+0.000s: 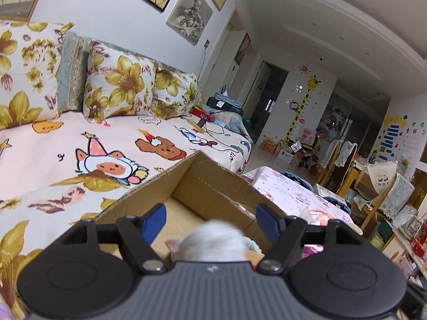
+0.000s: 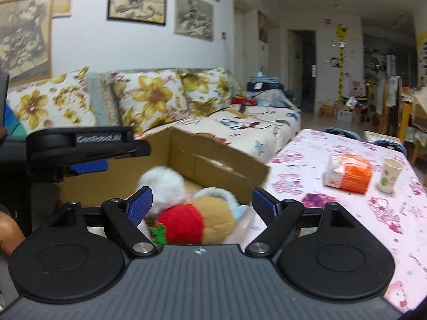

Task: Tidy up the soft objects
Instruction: 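Open both tools to drop the bear and fluffy ball into the box, then move both tools back over the green knit ball and remaining items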

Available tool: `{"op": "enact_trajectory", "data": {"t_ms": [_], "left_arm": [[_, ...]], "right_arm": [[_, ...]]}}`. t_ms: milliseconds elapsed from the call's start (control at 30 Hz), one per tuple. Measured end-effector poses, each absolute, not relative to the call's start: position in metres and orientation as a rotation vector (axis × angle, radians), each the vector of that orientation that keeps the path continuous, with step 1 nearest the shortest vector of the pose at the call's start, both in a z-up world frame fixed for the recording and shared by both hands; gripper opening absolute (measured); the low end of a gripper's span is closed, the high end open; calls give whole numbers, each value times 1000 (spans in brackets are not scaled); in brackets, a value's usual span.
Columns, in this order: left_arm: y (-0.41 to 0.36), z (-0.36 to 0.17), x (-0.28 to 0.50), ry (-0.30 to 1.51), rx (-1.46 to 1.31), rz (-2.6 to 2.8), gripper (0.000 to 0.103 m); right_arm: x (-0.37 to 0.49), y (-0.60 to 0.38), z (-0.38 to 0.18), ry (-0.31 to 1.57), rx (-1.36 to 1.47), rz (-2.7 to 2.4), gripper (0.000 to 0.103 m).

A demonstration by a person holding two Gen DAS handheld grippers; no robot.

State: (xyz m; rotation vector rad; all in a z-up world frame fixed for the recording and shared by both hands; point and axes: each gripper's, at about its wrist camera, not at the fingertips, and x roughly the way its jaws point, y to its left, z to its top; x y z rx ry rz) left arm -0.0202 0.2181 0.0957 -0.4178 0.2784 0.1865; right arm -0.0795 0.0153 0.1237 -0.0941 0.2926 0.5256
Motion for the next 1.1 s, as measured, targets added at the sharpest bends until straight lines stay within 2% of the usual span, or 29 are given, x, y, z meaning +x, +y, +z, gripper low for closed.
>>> {"op": "enact_trajectory", "data": {"t_ms": [400,1100], "left_arm": [[205,98,-22,265,-358,140,78],[167,98,-23,263,-252,40,80]], "right_arm": [[-95,-23,117,289,25,361,102],[-95,-34,108,295,67,288,102]]}}
